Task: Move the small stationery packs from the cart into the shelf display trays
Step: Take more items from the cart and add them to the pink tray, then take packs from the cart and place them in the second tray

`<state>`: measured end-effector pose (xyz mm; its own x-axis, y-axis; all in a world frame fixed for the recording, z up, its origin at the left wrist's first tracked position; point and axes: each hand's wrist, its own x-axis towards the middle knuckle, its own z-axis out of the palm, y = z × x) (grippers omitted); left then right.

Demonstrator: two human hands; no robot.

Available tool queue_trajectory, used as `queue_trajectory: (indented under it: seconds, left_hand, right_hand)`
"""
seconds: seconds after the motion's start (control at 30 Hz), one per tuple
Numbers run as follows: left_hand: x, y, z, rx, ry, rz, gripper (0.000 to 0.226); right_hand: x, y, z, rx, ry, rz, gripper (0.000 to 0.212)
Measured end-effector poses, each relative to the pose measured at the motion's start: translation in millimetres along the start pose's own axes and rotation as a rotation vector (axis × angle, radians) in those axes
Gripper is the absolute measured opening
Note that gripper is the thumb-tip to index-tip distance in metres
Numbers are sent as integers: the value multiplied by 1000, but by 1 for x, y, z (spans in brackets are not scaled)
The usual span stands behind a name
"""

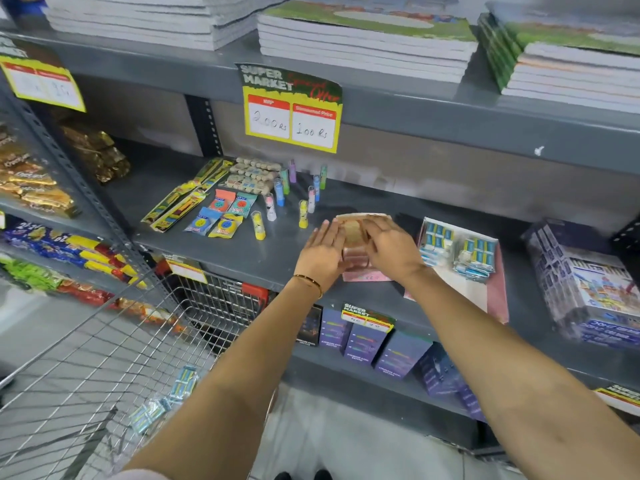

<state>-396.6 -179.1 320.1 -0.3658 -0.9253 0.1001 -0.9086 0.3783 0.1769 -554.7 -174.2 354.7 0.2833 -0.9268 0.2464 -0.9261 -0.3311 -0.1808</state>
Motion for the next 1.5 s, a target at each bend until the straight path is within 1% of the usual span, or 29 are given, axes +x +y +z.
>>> queue_trajectory:
  seconds: [0.1,0.23,0.3,0.4,0.47,0.53,0.63,0.7,0.83,0.93,1.07,1.2,1.3,1.4,1.5]
  left_hand:
    - [-31,-28,2,9,47,-104,81]
    - [-95,-86,6,21,32,-299,80]
    - [-128,-117,8,39,6,-396,78]
    - [-189,-166,10,28,-17,-574,81]
    - [-223,-193,14,10,-41,-657,82]
    - [-254,-219,22,-6,-71,-720,83]
    - [-288,-245,41,-20,-132,-758,83]
    - [-309,-263,63,-32,-193,-795,83]
    - [-338,-284,114,-51,-296,-841,81]
    - [-347,-303,158,-65,-354,-903,79]
    - [-347,-333,213,-63,-410,-913,70]
    - [-345,-360,260,-114,-453,-896,63]
    - [-343,-368,286,-111,-488,-903,62]
    - [-342,-370,302,-138,-495,-919,66]
    - [-340,-371,313,-206,-438,-1025,68]
  right_hand:
    - [6,-41,15,-19,20,-135,46]
    - [14,-114,52,65,-44,-322,51]
    - [14,-146,71,96,-105,-400,52]
    - [14,-204,106,106,-217,-546,56]
    - [11,-237,129,74,-319,-624,60]
    - [10,-270,156,67,-389,-669,62]
    - [1,-304,192,100,-452,-652,63]
    - [-6,-328,226,106,-545,-628,66]
    - [-22,-352,281,150,-707,-481,72]
    - [-28,-359,328,153,-758,-380,68]
    - [-34,-363,394,124,-803,-299,70]
    - [-39,-365,447,68,-809,-261,78]
    - [-42,-366,475,-10,-852,-232,84]
    - [-47,-362,495,-69,-860,-220,89]
    - [-53,-358,503,-79,-843,-222,92]
